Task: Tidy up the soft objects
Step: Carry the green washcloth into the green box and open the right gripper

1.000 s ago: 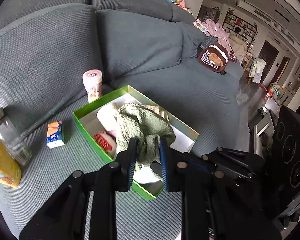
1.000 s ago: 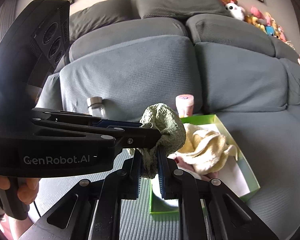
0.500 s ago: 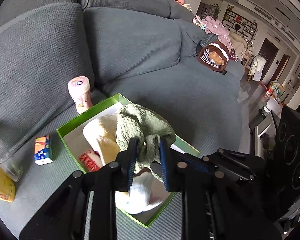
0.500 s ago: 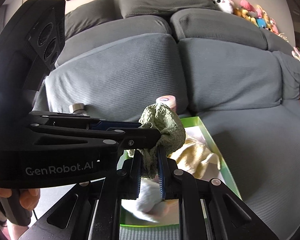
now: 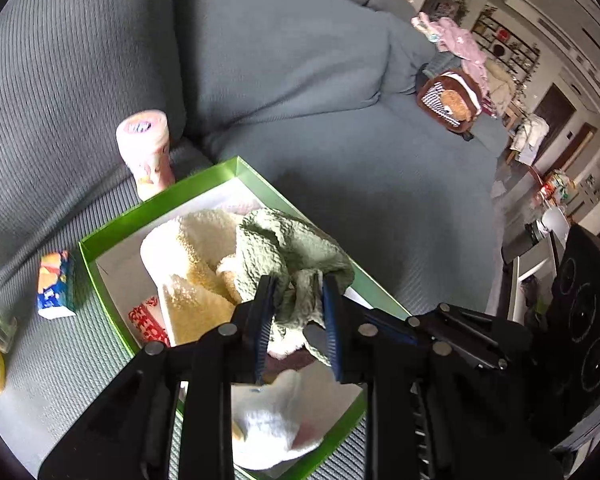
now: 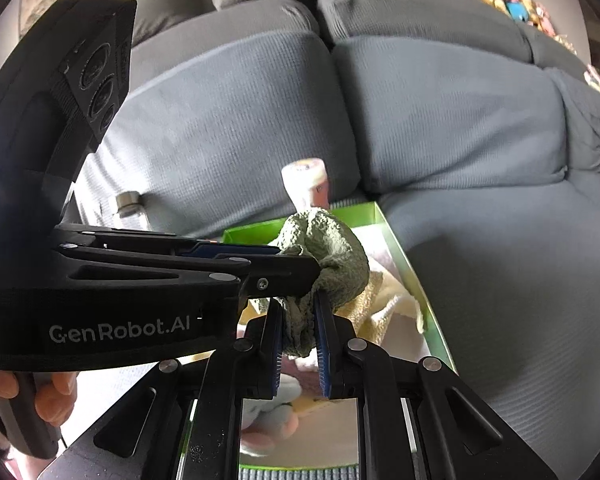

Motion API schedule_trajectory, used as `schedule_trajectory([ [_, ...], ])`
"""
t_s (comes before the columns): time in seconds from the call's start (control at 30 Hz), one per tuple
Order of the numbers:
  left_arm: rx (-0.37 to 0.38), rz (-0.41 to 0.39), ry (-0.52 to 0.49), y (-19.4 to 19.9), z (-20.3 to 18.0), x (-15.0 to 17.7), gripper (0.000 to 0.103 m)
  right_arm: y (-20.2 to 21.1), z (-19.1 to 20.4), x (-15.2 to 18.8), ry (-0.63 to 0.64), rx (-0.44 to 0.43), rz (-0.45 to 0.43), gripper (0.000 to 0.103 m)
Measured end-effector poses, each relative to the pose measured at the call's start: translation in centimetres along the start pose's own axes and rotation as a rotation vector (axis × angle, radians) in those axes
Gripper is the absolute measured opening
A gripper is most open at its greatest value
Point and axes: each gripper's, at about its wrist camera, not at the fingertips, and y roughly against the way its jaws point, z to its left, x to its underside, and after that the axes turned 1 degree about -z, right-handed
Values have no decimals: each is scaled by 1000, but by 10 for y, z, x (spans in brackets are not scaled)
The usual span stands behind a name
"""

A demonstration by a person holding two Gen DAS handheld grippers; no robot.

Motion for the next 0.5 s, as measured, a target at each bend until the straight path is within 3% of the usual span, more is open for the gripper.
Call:
schedule_trajectory([
  [0.33, -29, 60, 60, -32, 14, 6, 27, -32, -15, 8, -44, 3, 119, 16],
  [0.43, -69, 65, 58, -34, 16, 9, 42, -38, -15, 9, -62, 10, 154, 16],
  [0.5, -97, 63, 51, -32, 16, 11, 55, -38, -15, 10, -69, 18, 162, 27],
])
